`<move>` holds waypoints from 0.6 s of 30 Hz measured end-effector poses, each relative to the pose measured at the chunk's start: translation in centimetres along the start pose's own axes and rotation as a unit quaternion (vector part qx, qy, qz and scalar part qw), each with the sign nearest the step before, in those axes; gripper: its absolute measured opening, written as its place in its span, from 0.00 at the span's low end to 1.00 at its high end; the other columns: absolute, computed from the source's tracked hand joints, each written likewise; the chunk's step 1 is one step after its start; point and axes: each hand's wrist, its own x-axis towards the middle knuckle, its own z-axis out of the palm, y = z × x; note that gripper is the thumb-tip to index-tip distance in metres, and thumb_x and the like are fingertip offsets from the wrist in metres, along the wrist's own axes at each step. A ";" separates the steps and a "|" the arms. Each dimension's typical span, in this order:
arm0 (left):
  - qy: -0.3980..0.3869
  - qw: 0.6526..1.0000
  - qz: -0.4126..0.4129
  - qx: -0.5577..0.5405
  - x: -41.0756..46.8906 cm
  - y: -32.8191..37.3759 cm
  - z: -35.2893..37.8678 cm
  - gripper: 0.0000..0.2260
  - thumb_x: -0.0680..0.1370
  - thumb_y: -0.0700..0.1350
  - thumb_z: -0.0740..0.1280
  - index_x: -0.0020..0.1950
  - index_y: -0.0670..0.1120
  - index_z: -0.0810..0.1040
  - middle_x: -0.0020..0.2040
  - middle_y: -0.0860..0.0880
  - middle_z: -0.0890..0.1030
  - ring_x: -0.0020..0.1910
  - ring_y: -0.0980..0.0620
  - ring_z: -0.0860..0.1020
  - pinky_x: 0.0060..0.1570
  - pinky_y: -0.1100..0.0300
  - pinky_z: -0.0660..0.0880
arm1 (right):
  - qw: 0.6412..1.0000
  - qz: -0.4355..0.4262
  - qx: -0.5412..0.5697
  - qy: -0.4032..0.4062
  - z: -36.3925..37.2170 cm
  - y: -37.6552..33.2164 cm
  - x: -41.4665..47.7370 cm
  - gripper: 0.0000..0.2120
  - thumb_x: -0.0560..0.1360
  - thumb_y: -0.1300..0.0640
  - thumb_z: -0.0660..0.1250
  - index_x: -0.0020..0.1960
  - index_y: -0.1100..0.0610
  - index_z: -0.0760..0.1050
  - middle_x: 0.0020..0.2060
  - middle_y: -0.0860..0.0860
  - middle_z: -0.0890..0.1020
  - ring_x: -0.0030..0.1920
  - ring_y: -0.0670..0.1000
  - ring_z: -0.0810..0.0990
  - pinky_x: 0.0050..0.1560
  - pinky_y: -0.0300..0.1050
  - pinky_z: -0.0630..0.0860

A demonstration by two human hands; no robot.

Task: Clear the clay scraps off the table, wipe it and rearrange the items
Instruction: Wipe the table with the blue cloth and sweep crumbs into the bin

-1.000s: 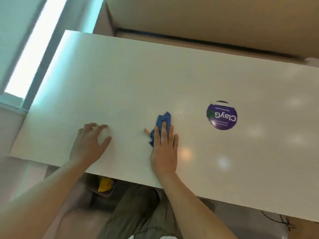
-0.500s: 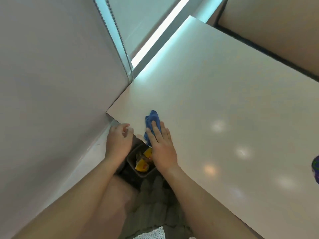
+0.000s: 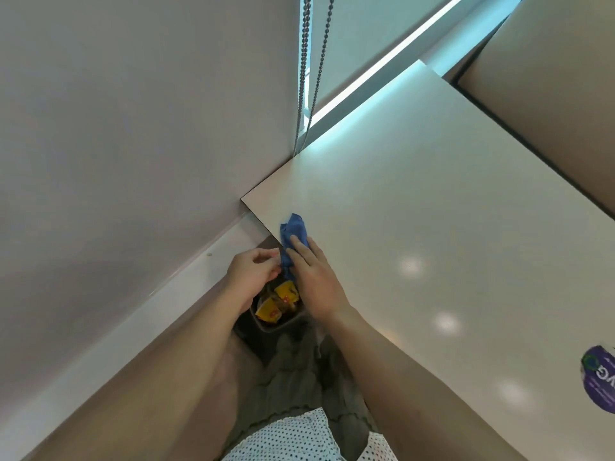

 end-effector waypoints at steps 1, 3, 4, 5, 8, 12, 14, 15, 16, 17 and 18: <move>0.000 1.000 -0.014 -0.020 0.0 0.1 0.0 0.08 0.82 0.42 0.69 0.61 0.48 0.81 0.57 0.45 0.85 0.56 0.49 0.84 0.57 0.53 0.82 | 1.000 0.001 0.002 0.006 -0.2 -0.1 0.1 0.26 0.80 0.60 0.69 0.77 0.57 0.68 0.80 0.53 0.62 0.81 0.58 0.56 0.78 0.55 0.63; -0.043 0.994 -0.059 -0.081 -0.3 0.5 -0.1 0.11 0.84 0.45 0.67 0.66 0.47 0.78 0.59 0.43 0.84 0.59 0.46 0.83 0.56 0.52 0.82 | 0.999 0.018 0.027 0.023 -0.8 -0.4 0.3 0.23 0.80 0.60 0.70 0.73 0.59 0.73 0.78 0.57 0.65 0.77 0.59 0.61 0.75 0.55 0.68; -0.077 0.988 -0.079 -0.107 -0.5 0.7 0.0 0.13 0.84 0.47 0.66 0.68 0.47 0.77 0.60 0.43 0.83 0.60 0.45 0.82 0.56 0.51 0.82 | 0.998 0.031 0.046 0.024 -1.1 -0.7 0.4 0.21 0.80 0.59 0.69 0.72 0.58 0.74 0.77 0.57 0.64 0.76 0.59 0.62 0.75 0.53 0.68; -0.108 0.982 -0.089 -0.126 -0.7 0.8 0.1 0.14 0.84 0.49 0.66 0.69 0.47 0.77 0.62 0.43 0.83 0.62 0.44 0.82 0.57 0.49 0.82 | 0.996 0.041 0.069 0.023 -1.5 -1.1 0.4 0.20 0.80 0.58 0.69 0.71 0.56 0.74 0.77 0.56 0.63 0.76 0.58 0.63 0.75 0.51 0.68; -0.133 0.975 -0.080 -0.157 -1.2 1.3 0.9 0.16 0.83 0.51 0.67 0.70 0.49 0.77 0.63 0.45 0.83 0.63 0.45 0.81 0.59 0.45 0.81 | 0.986 0.065 0.151 0.019 -3.0 -2.0 0.7 0.17 0.80 0.57 0.69 0.69 0.54 0.76 0.75 0.50 0.62 0.72 0.51 0.67 0.71 0.38 0.69; -0.094 0.989 -0.023 -0.109 -2.0 2.6 1.1 0.10 0.84 0.49 0.66 0.63 0.48 0.80 0.55 0.47 0.86 0.58 0.47 0.84 0.53 0.52 0.80 | 0.960 0.094 0.261 0.037 -6.1 -2.2 0.5 0.20 0.77 0.57 0.70 0.69 0.54 0.75 0.68 0.51 0.70 0.64 0.46 0.73 0.61 0.31 0.74; -0.116 0.989 0.010 -0.090 -2.6 3.5 0.8 0.10 0.84 0.48 0.66 0.63 0.47 0.79 0.53 0.48 0.87 0.57 0.48 0.84 0.53 0.54 0.81 | 0.931 0.147 0.331 0.043 -8.1 -1.9 0.4 0.24 0.78 0.59 0.68 0.72 0.52 0.71 0.67 0.50 0.74 0.60 0.48 0.79 0.54 0.36 0.79; -0.129 0.988 0.023 -0.085 -3.0 4.0 0.6 0.10 0.84 0.48 0.67 0.64 0.47 0.79 0.53 0.48 0.87 0.56 0.49 0.85 0.54 0.54 0.81 | 0.919 0.172 0.353 0.036 -9.2 -1.9 0.3 0.24 0.78 0.59 0.67 0.74 0.51 0.69 0.66 0.49 0.75 0.58 0.48 0.80 0.52 0.37 0.80; -0.141 0.986 0.033 -0.083 -3.2 4.6 0.5 0.11 0.84 0.48 0.67 0.64 0.46 0.79 0.53 0.49 0.87 0.55 0.50 0.85 0.54 0.54 0.82 | 0.908 0.195 0.370 0.016 -10.3 -1.7 0.4 0.25 0.79 0.58 0.67 0.74 0.50 0.67 0.65 0.49 0.77 0.58 0.49 0.81 0.54 0.40 0.81; -0.153 0.984 0.042 -0.085 -3.6 5.4 0.5 0.11 0.83 0.48 0.67 0.64 0.46 0.78 0.53 0.48 0.87 0.55 0.50 0.85 0.54 0.54 0.82 | 0.892 0.212 0.398 -0.014 -11.3 -1.6 0.3 0.25 0.80 0.56 0.66 0.75 0.50 0.66 0.64 0.50 0.78 0.58 0.51 0.81 0.57 0.47 0.82; -0.162 0.981 0.047 -0.096 -3.9 6.1 0.5 0.11 0.83 0.48 0.67 0.63 0.46 0.78 0.54 0.48 0.87 0.57 0.48 0.85 0.54 0.53 0.82 | 0.874 0.223 0.428 -0.049 -12.3 -1.6 0.2 0.24 0.81 0.55 0.66 0.76 0.51 0.65 0.64 0.52 0.79 0.59 0.53 0.81 0.60 0.52 0.82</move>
